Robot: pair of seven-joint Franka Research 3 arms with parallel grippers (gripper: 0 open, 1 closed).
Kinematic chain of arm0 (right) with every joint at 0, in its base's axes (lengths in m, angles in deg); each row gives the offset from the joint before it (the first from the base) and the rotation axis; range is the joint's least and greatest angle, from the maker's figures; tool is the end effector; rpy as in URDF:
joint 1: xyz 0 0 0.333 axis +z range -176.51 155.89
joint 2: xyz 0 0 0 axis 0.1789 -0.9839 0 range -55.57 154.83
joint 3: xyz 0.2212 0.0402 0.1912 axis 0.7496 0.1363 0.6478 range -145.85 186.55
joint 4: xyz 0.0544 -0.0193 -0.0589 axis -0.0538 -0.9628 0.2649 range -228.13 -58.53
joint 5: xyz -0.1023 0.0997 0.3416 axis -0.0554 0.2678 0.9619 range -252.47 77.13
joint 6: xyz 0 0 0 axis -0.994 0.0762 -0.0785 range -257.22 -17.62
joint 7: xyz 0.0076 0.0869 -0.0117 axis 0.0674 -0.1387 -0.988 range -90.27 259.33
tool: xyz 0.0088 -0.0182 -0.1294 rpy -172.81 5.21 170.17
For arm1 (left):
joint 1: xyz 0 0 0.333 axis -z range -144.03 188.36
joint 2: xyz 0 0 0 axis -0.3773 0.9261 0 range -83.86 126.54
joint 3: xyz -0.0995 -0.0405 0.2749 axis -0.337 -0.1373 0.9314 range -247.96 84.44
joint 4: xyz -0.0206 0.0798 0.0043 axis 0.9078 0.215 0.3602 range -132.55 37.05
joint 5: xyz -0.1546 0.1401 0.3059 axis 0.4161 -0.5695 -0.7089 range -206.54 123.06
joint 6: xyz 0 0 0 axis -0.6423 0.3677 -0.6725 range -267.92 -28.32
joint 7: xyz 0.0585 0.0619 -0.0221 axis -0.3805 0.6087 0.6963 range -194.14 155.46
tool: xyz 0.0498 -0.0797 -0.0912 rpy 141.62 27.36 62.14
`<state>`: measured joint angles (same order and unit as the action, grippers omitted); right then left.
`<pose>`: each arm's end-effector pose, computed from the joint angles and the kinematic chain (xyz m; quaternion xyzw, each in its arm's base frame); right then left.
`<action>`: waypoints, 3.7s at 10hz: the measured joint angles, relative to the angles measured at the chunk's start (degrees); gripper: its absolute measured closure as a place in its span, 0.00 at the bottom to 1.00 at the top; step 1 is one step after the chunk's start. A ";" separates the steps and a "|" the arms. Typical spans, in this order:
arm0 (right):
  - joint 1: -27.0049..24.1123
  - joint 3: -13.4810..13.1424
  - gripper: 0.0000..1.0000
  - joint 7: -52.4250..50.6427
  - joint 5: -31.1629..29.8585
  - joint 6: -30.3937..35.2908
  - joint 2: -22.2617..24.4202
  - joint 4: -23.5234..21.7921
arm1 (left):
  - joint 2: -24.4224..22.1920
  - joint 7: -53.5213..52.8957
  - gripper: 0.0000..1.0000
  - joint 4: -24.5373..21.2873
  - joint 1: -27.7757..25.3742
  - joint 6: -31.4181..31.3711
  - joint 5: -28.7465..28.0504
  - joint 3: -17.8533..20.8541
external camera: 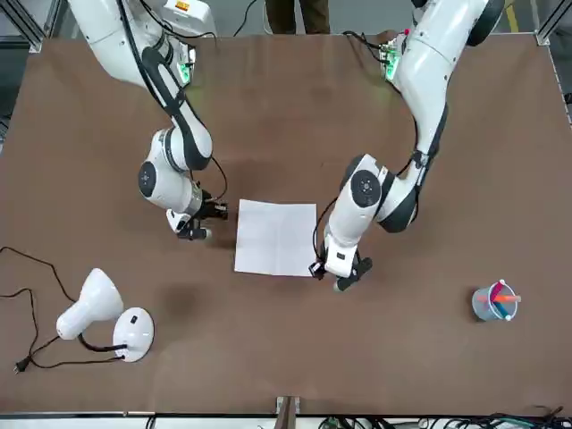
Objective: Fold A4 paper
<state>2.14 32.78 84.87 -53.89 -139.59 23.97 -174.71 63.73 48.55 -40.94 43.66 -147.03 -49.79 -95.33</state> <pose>0.4954 0.2321 0.1708 -0.9784 0.0477 0.0597 0.1920 0.6080 -0.3876 0.2547 0.9492 0.2716 0.0791 0.1380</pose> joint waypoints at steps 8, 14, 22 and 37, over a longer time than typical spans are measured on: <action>0.53 0.21 0.99 0.10 0.29 -1.23 -1.23 1.30 | 7.46 1.45 0.99 0.21 3.30 -2.31 -4.23 0.70; 2.84 0.45 0.99 0.22 4.97 -3.86 -4.72 4.36 | 8.79 1.88 0.99 0.18 3.57 -3.11 -7.17 1.14; 2.90 3.39 0.99 0.66 6.54 -3.26 -4.10 6.56 | 8.78 1.88 0.99 0.15 3.69 -3.17 -7.39 1.25; 7.72 7.30 0.98 1.53 17.19 -5.96 -3.27 9.82 | 8.75 1.87 0.99 -0.01 3.80 -3.44 -8.54 1.28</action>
<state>9.85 40.08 86.40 -36.70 -145.55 20.70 -164.89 72.48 50.43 -40.96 47.46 -150.48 -58.34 -94.05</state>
